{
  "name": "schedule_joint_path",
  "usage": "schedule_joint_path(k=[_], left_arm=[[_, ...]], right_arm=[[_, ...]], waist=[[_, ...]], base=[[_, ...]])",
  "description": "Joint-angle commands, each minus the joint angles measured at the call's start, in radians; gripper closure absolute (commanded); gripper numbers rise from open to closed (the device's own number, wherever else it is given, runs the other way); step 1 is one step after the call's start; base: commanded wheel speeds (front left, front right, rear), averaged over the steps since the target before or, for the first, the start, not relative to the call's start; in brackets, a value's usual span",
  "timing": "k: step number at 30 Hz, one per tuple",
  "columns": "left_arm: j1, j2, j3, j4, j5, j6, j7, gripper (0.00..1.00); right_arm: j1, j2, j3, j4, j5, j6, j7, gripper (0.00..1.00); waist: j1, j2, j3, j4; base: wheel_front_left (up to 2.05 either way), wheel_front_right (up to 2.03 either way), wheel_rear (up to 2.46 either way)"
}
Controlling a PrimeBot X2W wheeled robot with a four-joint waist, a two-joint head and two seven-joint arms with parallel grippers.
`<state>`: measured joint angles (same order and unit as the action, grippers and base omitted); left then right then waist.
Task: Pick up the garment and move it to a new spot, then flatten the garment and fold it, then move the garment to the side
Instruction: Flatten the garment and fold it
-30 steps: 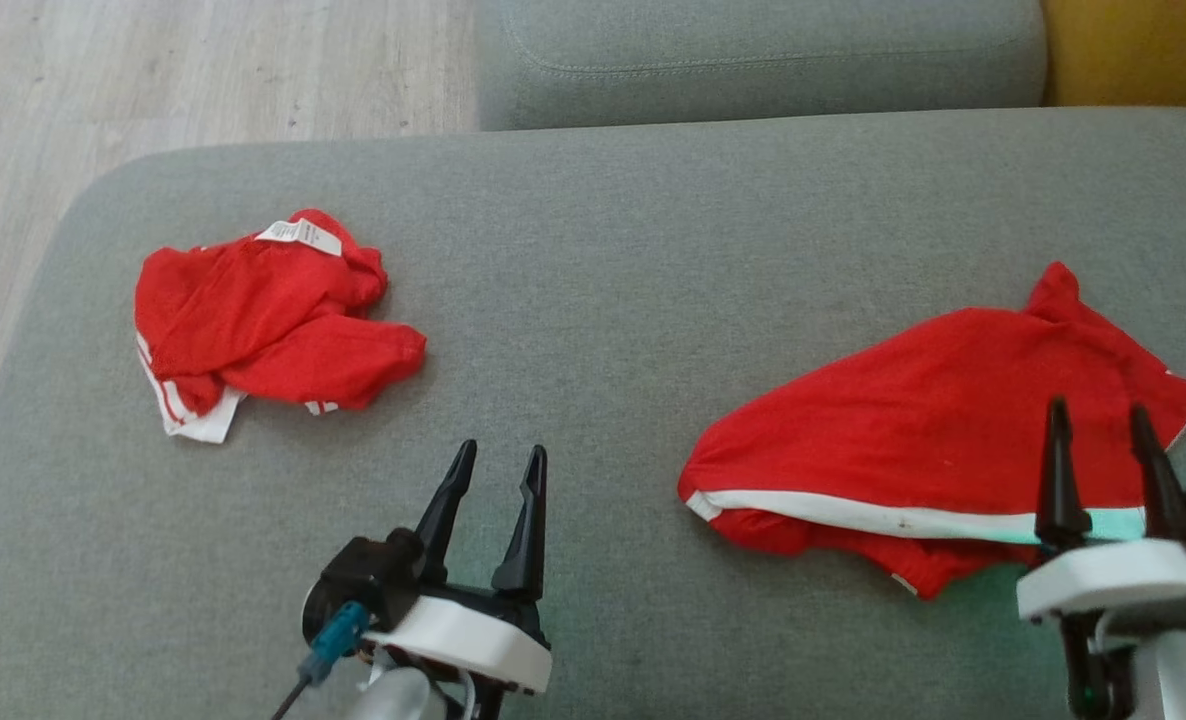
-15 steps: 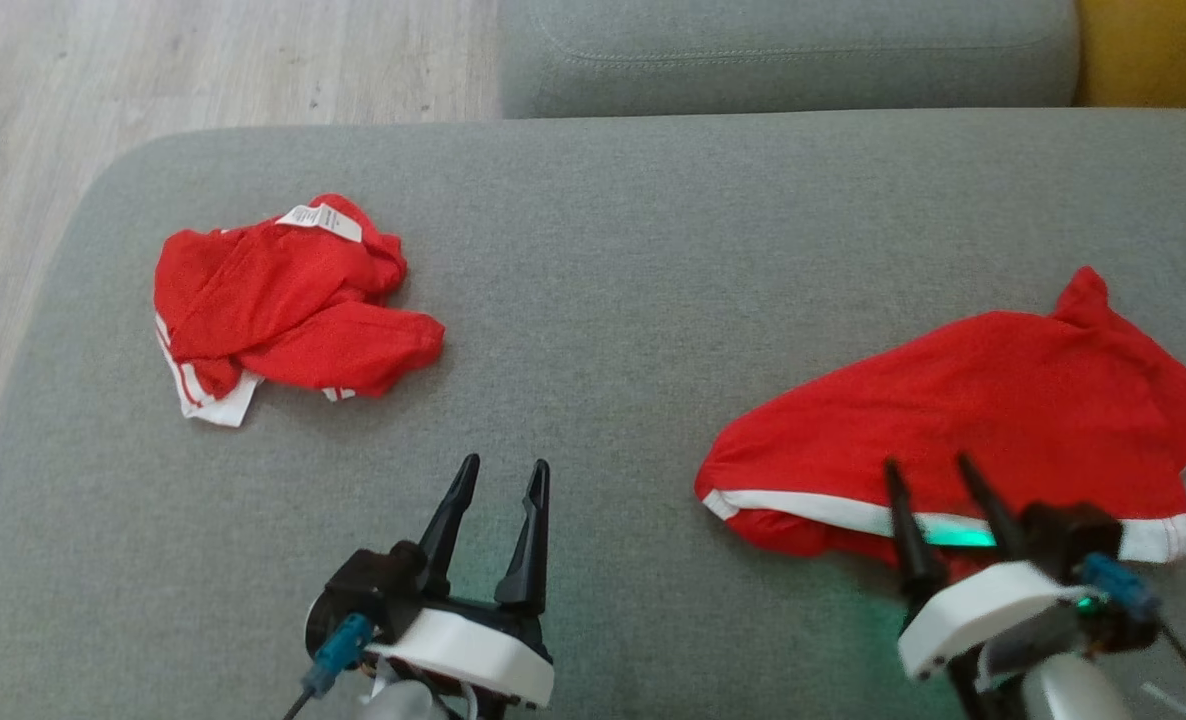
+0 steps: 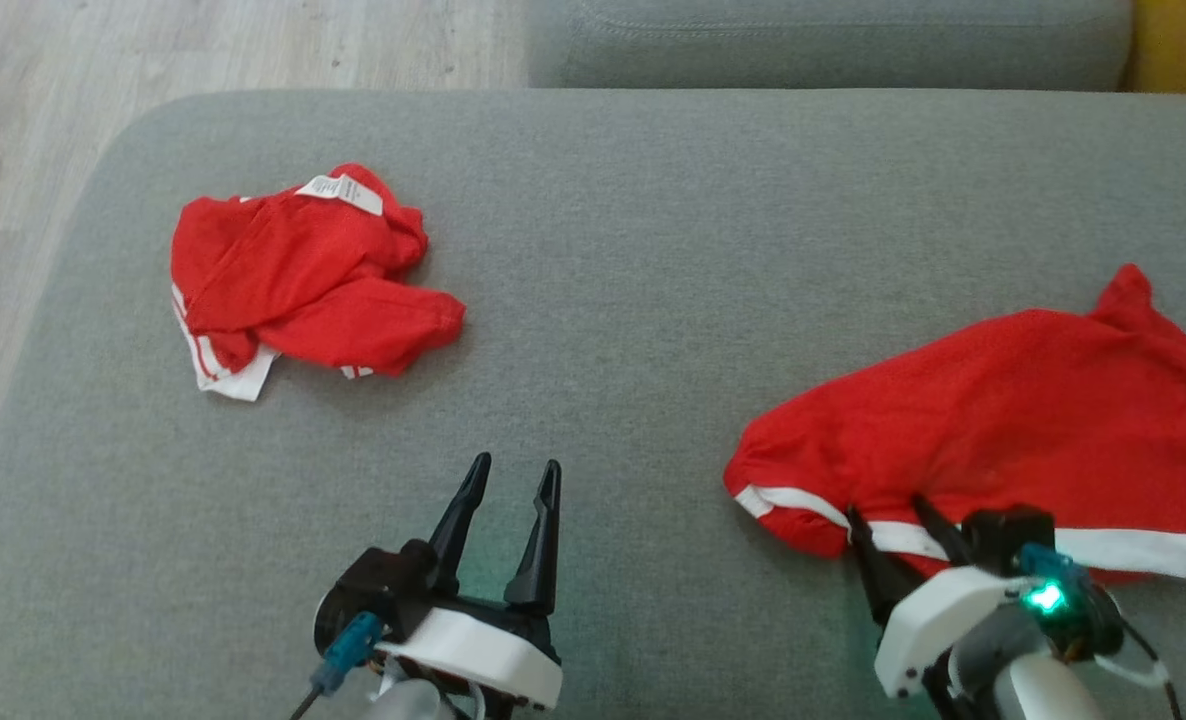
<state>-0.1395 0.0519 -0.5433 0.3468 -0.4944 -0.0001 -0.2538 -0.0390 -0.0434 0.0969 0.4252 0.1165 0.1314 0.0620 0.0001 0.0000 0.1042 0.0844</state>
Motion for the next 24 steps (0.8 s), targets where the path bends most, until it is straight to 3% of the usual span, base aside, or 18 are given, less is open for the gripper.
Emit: schedule_joint_path(k=[1,2,17,24], left_arm=[[-0.045,-0.002,0.030,-0.033,-0.007,0.001,-0.008,0.00],[-0.047,-0.002,0.030,-0.033,-0.008,0.002,-0.008,0.00],[-0.059,-0.002,0.029,-0.031,-0.014,0.004,-0.008,0.00],[-0.053,-0.002,0.027,-0.030,-0.018,0.006,-0.008,0.00]], right_arm=[[-0.046,-0.007,0.023,0.004,-0.003,-0.001,0.011,0.63],[-0.051,-0.007,0.023,0.011,-0.001,-0.001,0.010,1.00],[-0.252,-0.007,0.025,0.031,0.033,-0.001,-0.127,1.00],[-0.316,-0.007,0.136,0.129,0.054,-0.001,-0.118,1.00]], waist=[[-0.0001,0.0000,0.009,0.008],[-0.0001,0.0000,0.011,0.010],[-0.0001,0.0000,0.006,0.029],[-0.0001,0.0000,-0.010,0.051]], base=[[0.00,0.00,0.00],[0.00,0.00,0.00],[0.00,0.00,0.00],[0.00,0.00,0.00]])
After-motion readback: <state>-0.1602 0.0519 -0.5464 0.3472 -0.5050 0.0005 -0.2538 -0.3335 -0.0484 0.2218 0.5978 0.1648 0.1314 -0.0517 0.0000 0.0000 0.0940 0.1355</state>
